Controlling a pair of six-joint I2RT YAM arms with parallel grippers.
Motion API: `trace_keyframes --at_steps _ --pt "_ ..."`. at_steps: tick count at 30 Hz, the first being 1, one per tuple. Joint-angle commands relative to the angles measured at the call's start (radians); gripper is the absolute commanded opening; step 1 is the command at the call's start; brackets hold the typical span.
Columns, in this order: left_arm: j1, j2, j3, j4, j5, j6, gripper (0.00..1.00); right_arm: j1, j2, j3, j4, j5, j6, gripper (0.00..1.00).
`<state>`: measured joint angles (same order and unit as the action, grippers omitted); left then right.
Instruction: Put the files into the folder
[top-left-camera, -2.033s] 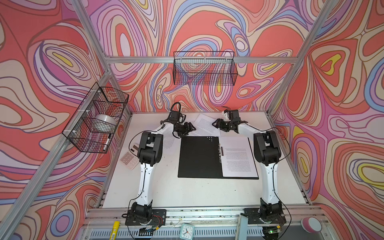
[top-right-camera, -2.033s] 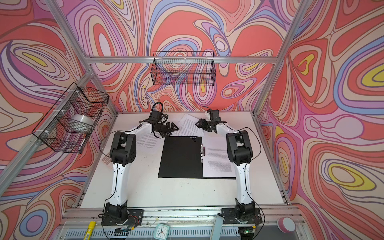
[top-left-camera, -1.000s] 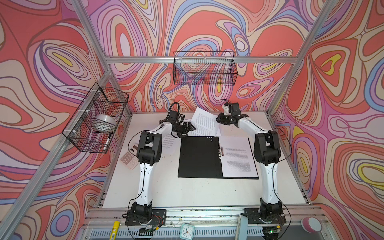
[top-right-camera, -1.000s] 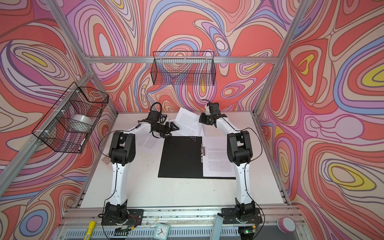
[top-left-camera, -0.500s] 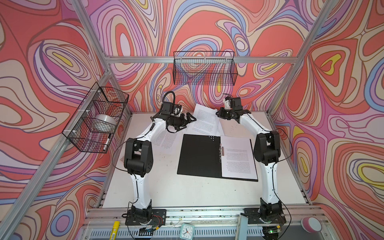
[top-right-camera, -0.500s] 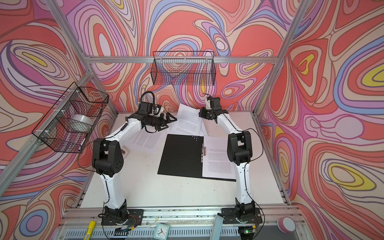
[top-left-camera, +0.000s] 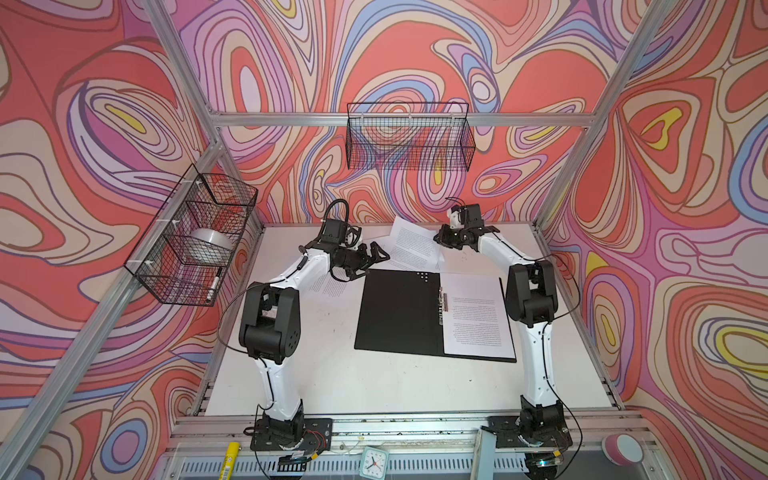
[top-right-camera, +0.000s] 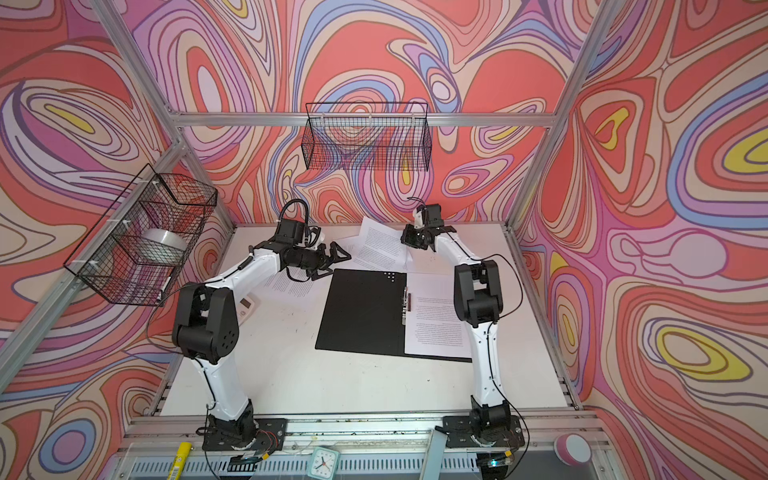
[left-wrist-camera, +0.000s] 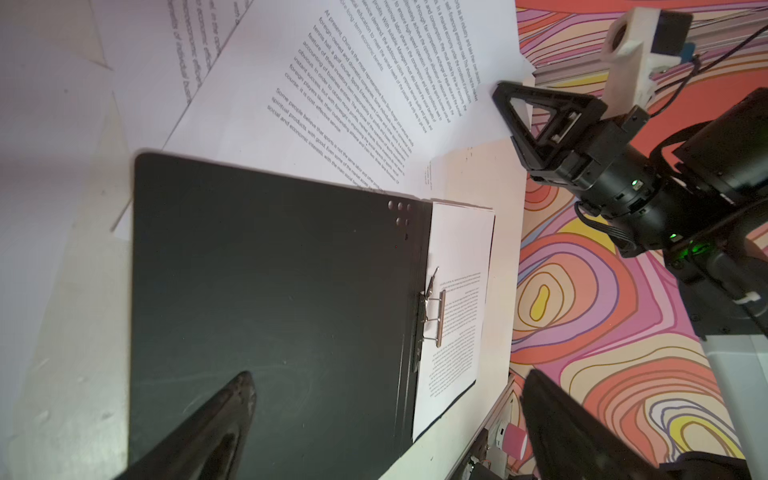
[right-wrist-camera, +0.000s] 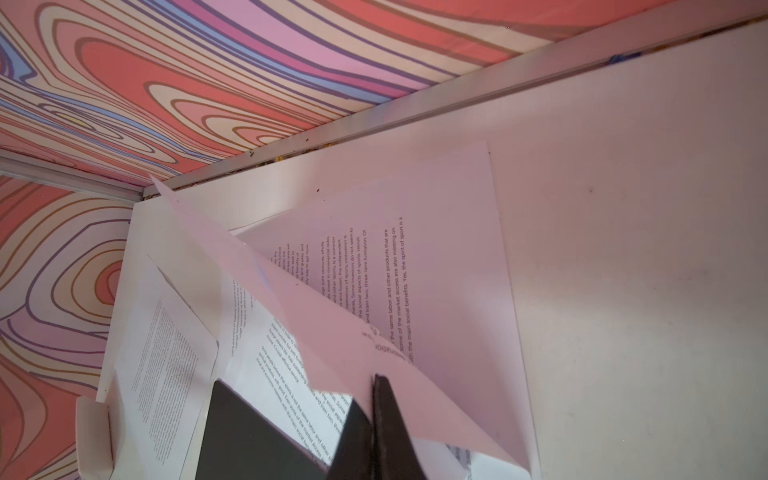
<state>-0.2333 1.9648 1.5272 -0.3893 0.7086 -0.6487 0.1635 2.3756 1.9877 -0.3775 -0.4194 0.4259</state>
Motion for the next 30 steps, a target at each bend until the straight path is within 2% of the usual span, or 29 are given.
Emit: trace_keyframes --at_steps 1,6,13,18,23,30 --pt "-0.012 0.114 0.108 0.038 0.022 -0.038 1.0 -0.009 0.05 0.011 0.015 -0.022 0.014 0.09" --pt "-0.017 0.28 0.295 -0.001 0.033 -0.058 1.0 -0.011 0.06 0.02 0.018 -0.002 0.018 0.25" --pt "-0.017 0.404 0.411 0.004 0.057 -0.085 1.0 -0.021 0.07 0.026 0.006 0.016 0.031 0.4" --pt "-0.017 0.405 0.391 0.026 0.058 -0.09 1.0 -0.021 0.081 0.033 0.011 0.003 0.022 0.44" --pt "-0.015 0.389 0.369 0.027 0.061 -0.082 1.0 -0.021 0.099 0.037 0.039 -0.036 0.043 0.39" --pt "-0.011 0.34 0.305 0.061 0.073 -0.09 1.0 -0.022 0.128 0.022 0.076 -0.026 0.071 0.36"
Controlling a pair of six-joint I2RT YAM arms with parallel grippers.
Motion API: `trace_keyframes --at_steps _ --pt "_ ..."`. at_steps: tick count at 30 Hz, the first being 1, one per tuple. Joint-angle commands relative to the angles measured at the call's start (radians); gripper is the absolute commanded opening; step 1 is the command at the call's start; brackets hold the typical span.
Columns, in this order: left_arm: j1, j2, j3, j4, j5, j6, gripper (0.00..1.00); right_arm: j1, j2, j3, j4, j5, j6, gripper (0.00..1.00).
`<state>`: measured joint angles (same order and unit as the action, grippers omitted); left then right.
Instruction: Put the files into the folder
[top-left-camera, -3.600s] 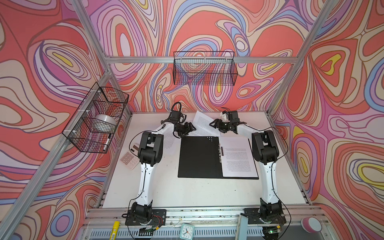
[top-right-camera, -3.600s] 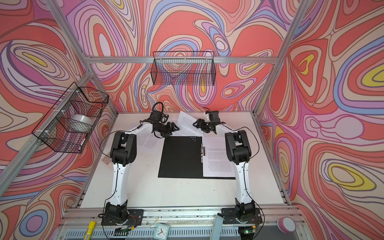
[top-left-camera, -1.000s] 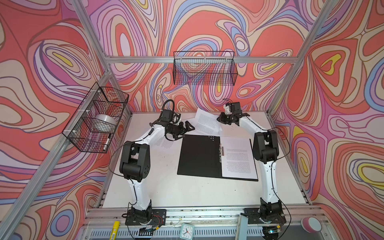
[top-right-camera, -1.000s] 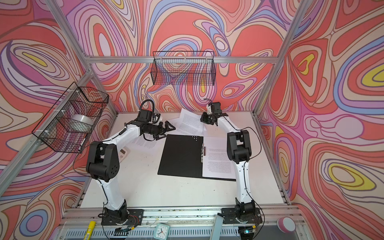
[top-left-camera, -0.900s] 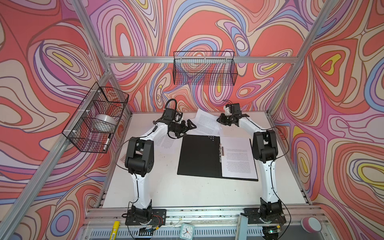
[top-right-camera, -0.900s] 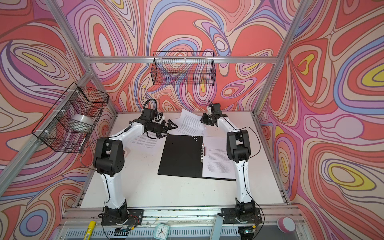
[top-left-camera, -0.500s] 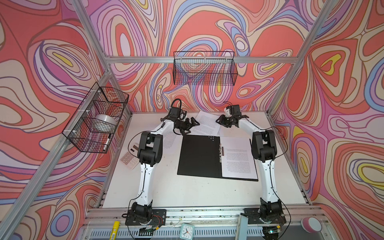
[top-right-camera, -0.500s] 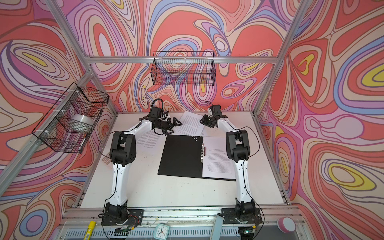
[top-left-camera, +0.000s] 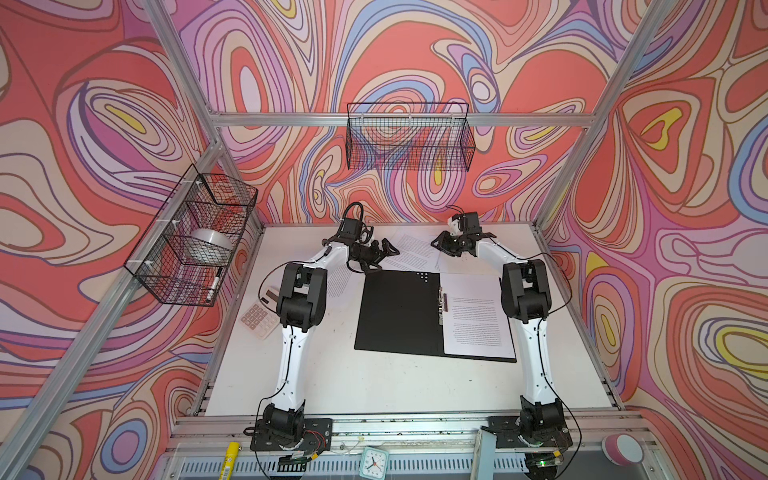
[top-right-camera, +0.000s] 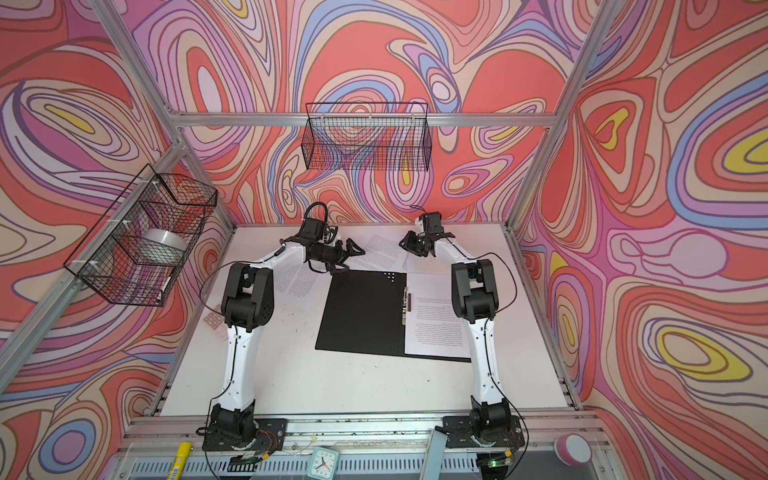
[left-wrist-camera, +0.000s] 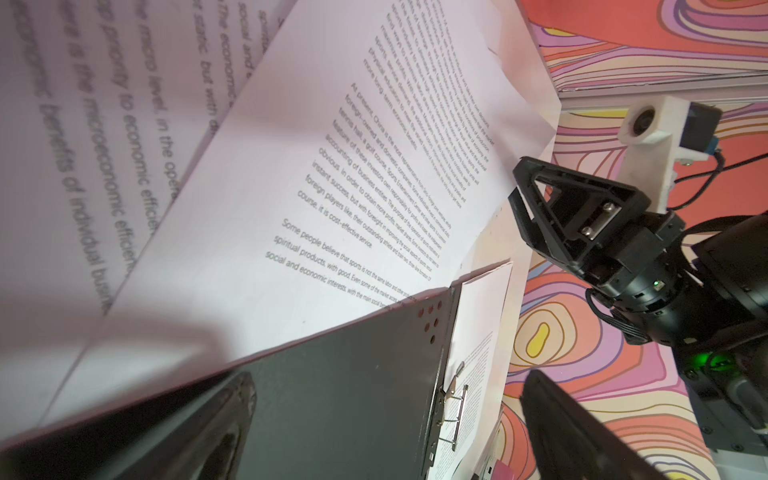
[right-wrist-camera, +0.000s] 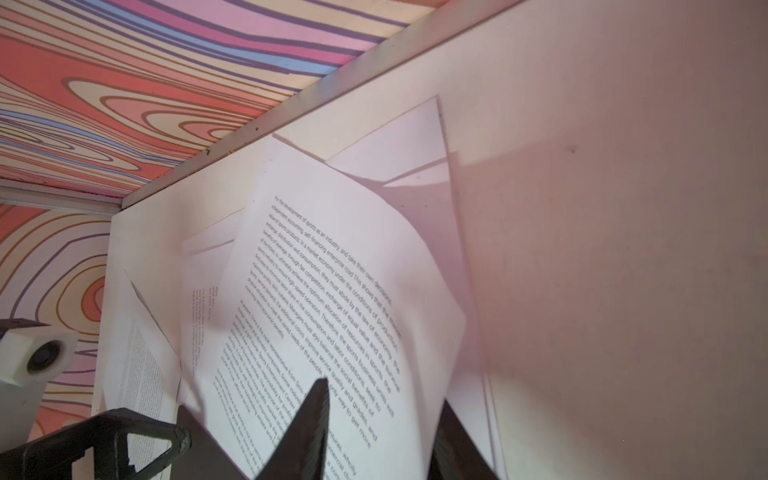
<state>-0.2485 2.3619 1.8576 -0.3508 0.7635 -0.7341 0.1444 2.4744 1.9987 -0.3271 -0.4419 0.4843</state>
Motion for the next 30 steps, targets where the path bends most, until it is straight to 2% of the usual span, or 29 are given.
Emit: trace_keyframes --at_steps 1,11,14,20,30 --pt "0.005 -0.063 -0.032 0.02 0.017 -0.002 1.0 -0.002 0.031 0.007 0.035 -0.003 0.015 0.35" --pt "0.006 -0.099 -0.04 0.004 0.018 0.009 1.0 -0.002 0.014 -0.09 0.182 -0.085 0.097 0.12" --pt "0.006 -0.132 -0.029 -0.008 0.029 0.01 1.0 -0.003 -0.002 -0.102 0.193 -0.101 0.1 0.0" --pt "0.0 -0.3 -0.107 -0.043 -0.002 0.027 1.0 -0.002 -0.058 -0.043 0.151 -0.115 0.076 0.0" --pt "-0.002 -0.706 -0.406 -0.172 -0.157 0.141 1.0 -0.003 -0.247 -0.045 0.062 -0.139 0.034 0.0"
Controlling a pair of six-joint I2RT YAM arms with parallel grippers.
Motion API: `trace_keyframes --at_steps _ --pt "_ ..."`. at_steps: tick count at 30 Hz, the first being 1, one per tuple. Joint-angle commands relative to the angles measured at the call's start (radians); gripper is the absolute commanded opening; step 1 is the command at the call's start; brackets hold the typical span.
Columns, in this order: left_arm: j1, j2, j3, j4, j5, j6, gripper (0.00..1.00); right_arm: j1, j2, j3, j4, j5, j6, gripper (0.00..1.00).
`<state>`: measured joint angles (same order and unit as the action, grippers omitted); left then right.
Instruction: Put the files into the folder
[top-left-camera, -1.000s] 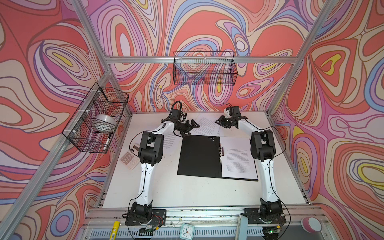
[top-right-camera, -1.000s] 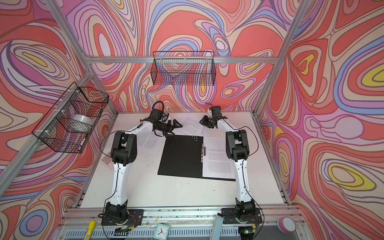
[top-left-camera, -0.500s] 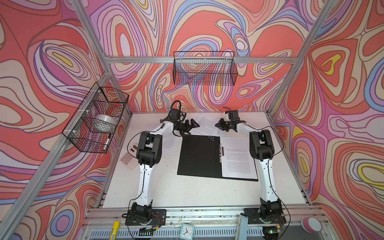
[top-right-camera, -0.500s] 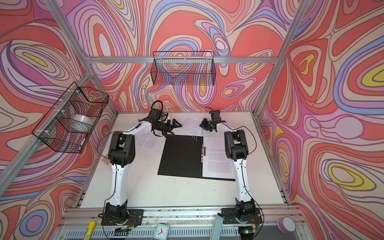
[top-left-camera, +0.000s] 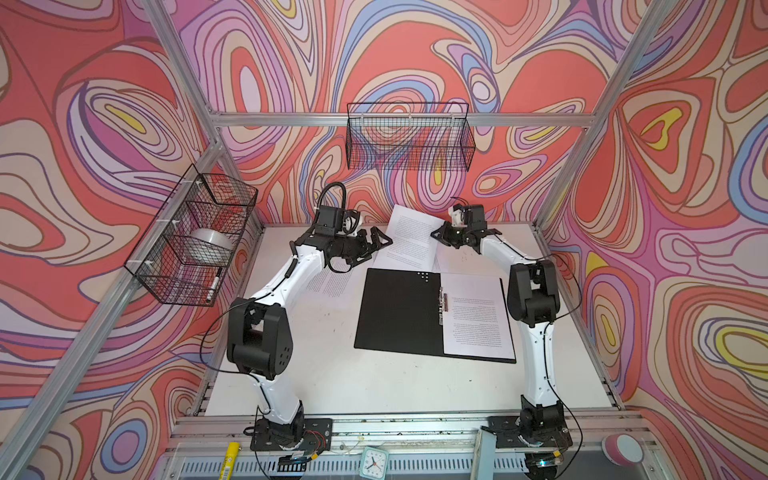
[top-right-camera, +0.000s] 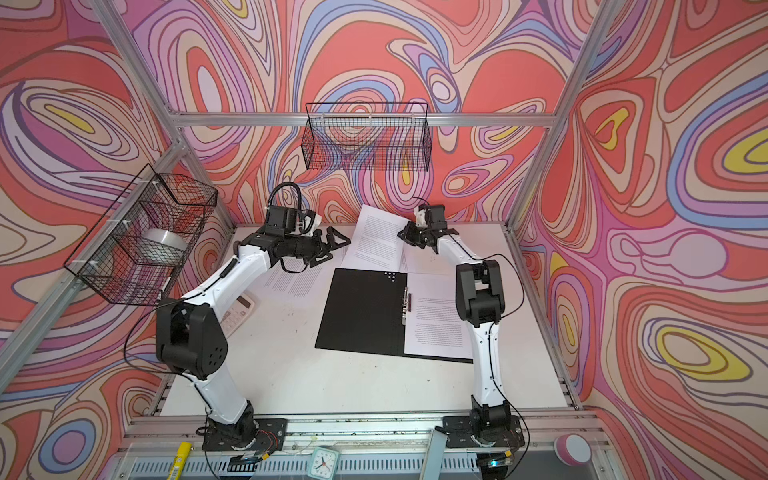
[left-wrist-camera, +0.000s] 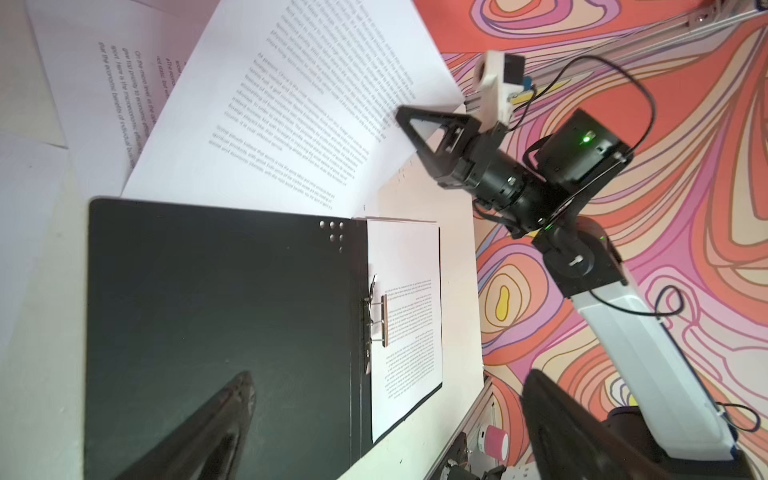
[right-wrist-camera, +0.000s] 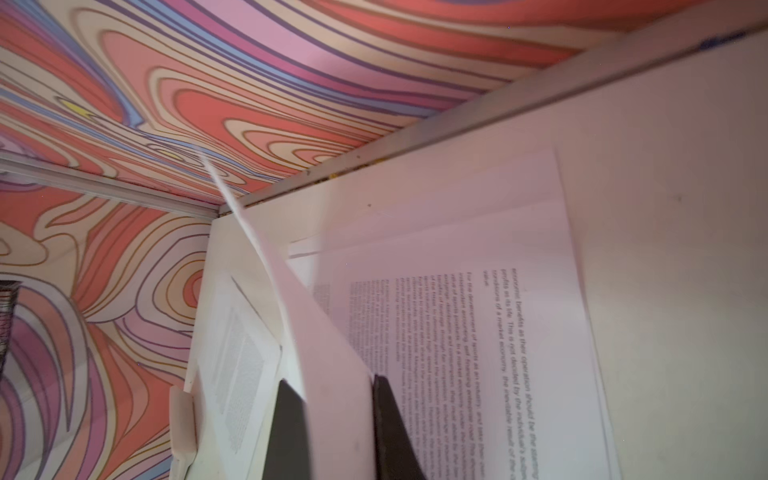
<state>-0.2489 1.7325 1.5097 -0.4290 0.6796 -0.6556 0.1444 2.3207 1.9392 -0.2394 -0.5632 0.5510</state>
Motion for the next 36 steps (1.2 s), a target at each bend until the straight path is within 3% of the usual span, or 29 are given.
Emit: trace_keyframes --at_steps 1,6,11,25,33,36 --pt "-0.001 -0.106 -0.071 -0.113 -0.091 0.081 1.0 -0.002 -0.115 0.008 -0.035 -0.016 -0.04 0.0" --pt "-0.003 -0.246 -0.13 -0.214 -0.201 0.168 1.0 -0.002 -0.216 -0.015 -0.077 0.0 -0.064 0.0" --pt "-0.003 -0.331 -0.191 -0.259 -0.241 0.22 1.0 -0.003 -0.311 -0.019 -0.136 0.008 -0.087 0.0" --pt "-0.004 -0.5 -0.402 -0.193 -0.188 0.271 1.0 -0.026 -0.58 -0.114 -0.509 -0.008 -0.243 0.0" --pt "-0.006 -0.535 -0.431 -0.172 -0.129 0.259 1.0 -0.076 -0.641 -0.169 -0.829 -0.061 -0.37 0.0" --pt "-0.006 -0.548 -0.444 -0.155 -0.113 0.249 1.0 -0.086 -0.645 -0.213 -0.917 -0.01 -0.409 0.0"
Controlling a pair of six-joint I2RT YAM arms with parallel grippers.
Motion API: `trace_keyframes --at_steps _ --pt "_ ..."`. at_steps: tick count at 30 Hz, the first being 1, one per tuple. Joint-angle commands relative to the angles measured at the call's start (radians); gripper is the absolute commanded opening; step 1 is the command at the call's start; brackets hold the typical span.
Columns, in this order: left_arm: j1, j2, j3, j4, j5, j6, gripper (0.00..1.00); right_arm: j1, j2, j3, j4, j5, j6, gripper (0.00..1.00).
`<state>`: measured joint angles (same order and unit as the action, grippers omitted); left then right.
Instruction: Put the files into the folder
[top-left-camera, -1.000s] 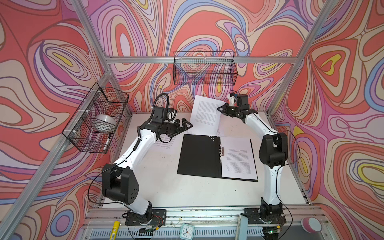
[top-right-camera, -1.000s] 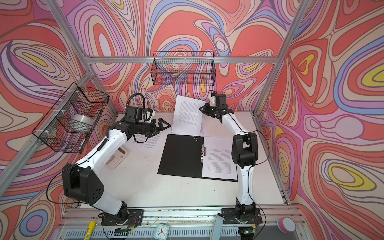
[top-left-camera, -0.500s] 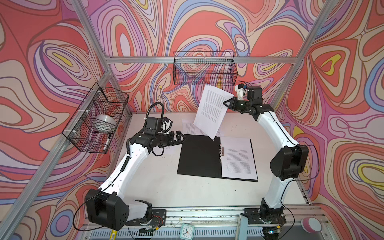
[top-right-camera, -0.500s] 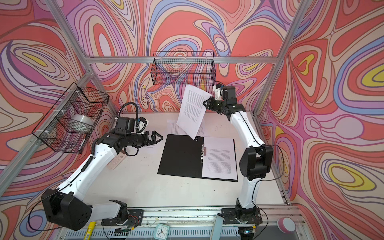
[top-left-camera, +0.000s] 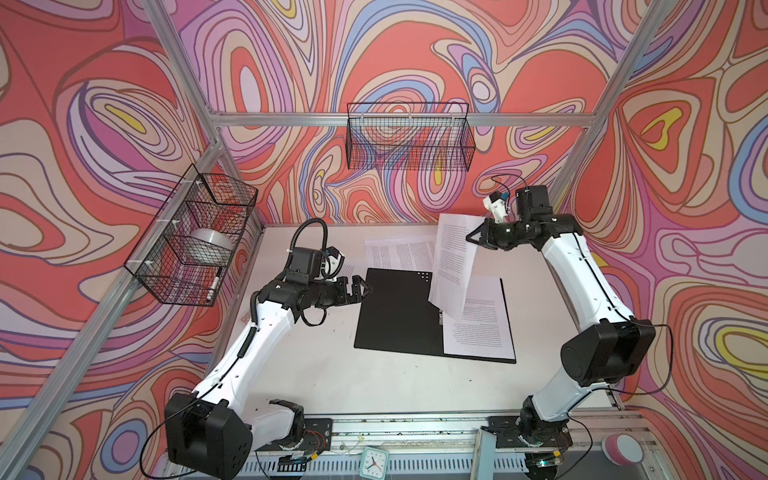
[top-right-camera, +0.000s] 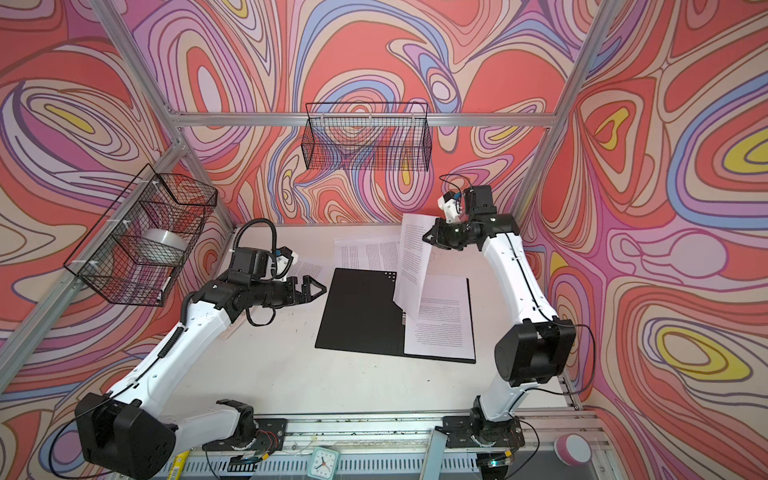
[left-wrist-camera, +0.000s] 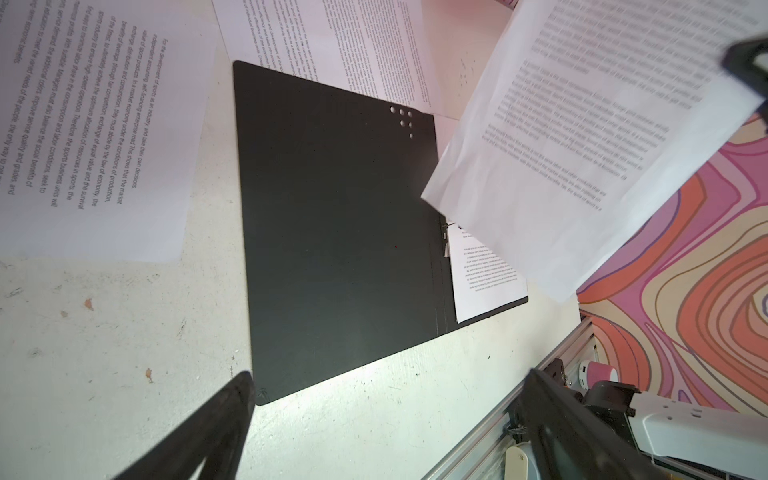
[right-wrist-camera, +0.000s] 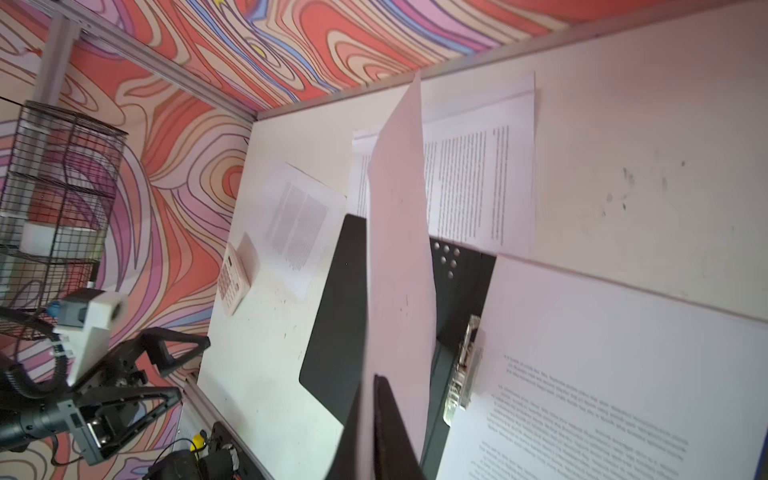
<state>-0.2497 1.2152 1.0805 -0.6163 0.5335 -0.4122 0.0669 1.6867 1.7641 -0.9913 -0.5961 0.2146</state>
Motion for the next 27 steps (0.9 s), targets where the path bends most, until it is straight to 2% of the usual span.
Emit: trace_keyframes --at_steps 1,7,11,17,27 --pt "-0.006 -0.032 -0.017 0.037 0.037 0.002 1.0 -0.009 -0.012 -0.052 -0.187 0.07 -0.086 0.0" --pt "-0.006 -0.027 -0.021 0.045 0.06 -0.013 1.0 -0.011 0.04 -0.086 -0.259 0.472 -0.123 0.0" --pt "-0.006 -0.026 -0.023 0.044 0.06 -0.014 1.0 -0.009 0.123 -0.094 -0.22 0.572 -0.15 0.0" --pt "-0.006 -0.023 -0.023 0.044 0.051 -0.009 1.0 -0.007 0.176 -0.144 -0.106 0.527 -0.156 0.0" --pt "-0.006 -0.022 -0.025 0.043 0.046 -0.009 1.0 -0.009 0.116 -0.291 0.097 0.487 -0.301 0.0"
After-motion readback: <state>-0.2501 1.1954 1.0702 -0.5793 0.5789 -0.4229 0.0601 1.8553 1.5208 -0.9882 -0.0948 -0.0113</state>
